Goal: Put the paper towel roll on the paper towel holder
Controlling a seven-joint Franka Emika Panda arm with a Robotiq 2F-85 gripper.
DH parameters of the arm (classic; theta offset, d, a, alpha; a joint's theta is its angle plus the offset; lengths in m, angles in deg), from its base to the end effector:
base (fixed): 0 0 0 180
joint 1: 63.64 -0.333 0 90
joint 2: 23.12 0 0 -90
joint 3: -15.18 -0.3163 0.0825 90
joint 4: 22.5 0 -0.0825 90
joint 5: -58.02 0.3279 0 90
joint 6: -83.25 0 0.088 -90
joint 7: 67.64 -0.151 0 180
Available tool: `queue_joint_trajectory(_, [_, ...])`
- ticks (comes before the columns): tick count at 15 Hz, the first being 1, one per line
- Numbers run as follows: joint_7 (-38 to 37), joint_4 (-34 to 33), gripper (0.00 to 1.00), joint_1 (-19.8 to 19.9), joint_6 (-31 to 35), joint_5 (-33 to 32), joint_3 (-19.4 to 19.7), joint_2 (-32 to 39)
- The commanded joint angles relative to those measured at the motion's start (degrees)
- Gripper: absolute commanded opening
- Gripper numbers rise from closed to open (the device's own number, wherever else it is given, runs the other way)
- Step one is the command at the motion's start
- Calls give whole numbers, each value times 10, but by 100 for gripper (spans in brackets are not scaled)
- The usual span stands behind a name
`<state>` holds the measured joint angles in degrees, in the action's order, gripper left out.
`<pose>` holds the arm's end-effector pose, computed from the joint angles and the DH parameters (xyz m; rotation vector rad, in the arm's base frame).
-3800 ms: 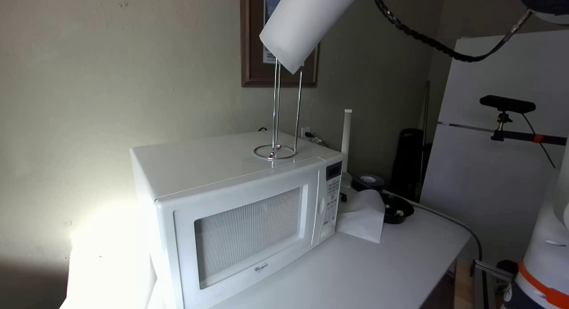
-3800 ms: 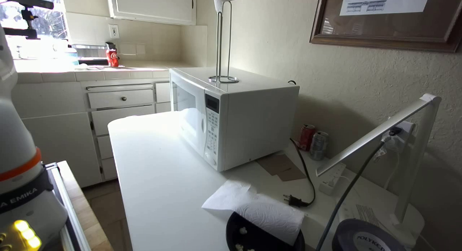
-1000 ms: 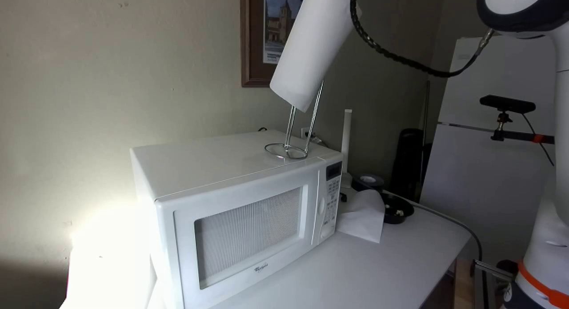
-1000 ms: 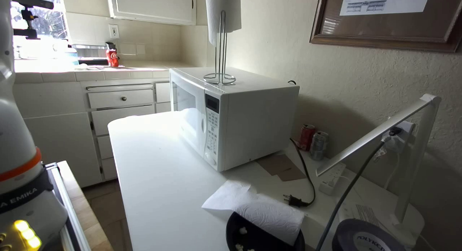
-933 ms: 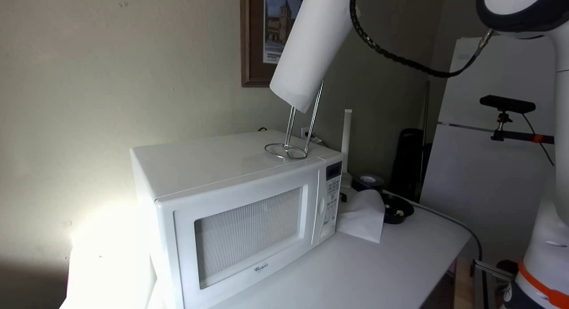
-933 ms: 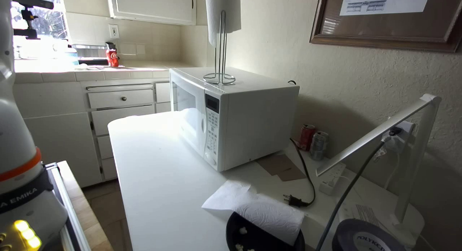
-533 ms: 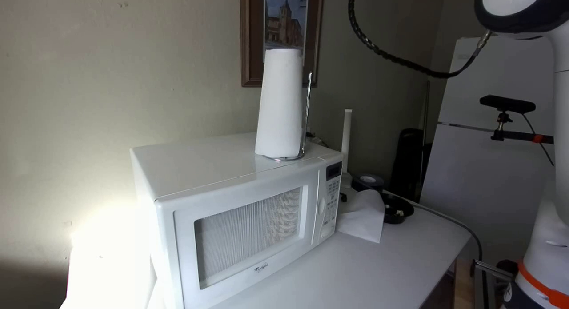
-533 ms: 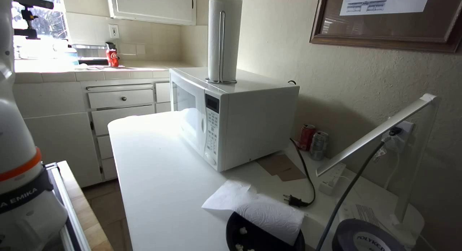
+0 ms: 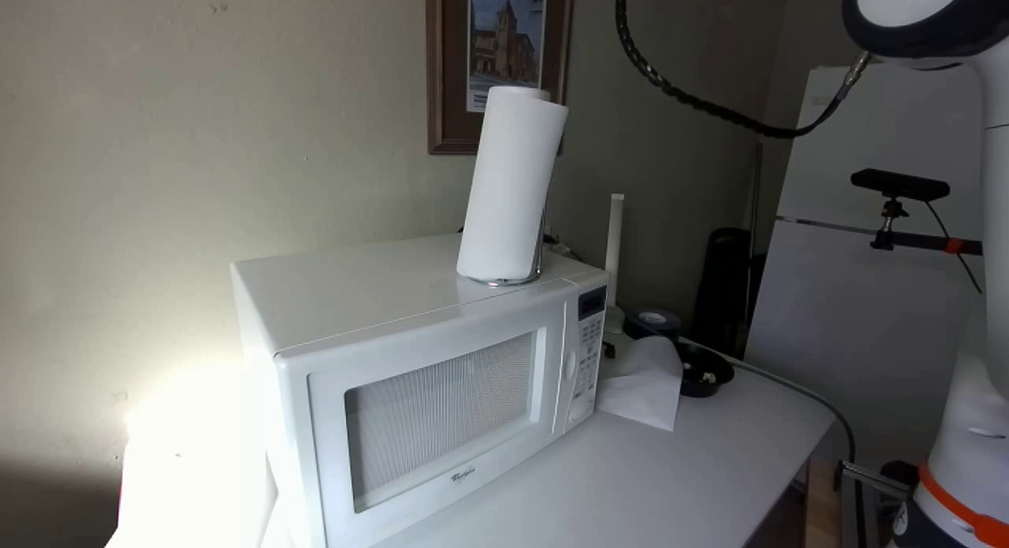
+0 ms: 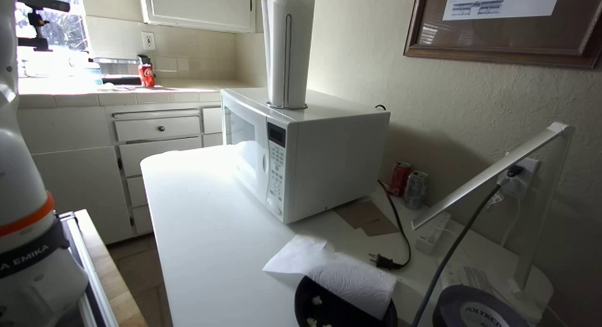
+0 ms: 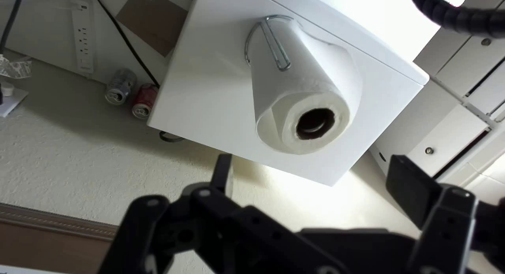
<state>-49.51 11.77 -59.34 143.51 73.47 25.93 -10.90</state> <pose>0.4458 -0.0511 0.7885 -2.9909 -0.3386 -0.4234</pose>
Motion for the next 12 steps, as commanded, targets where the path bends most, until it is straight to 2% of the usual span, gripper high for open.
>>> queue_joint_trajectory(1, [3, 1, 100, -2, -20, -13, 2, -4])
queue_joint_trajectory(9, [28, 48, 100, 9, 23, 10, 1, -23])
queue_joint_trajectory(10, [18, 13, 100, 10, 6, 0, 4, -3])
queue_joint_trajectory(12, [19, 20, 100, 9, 12, 3, 3, -6])
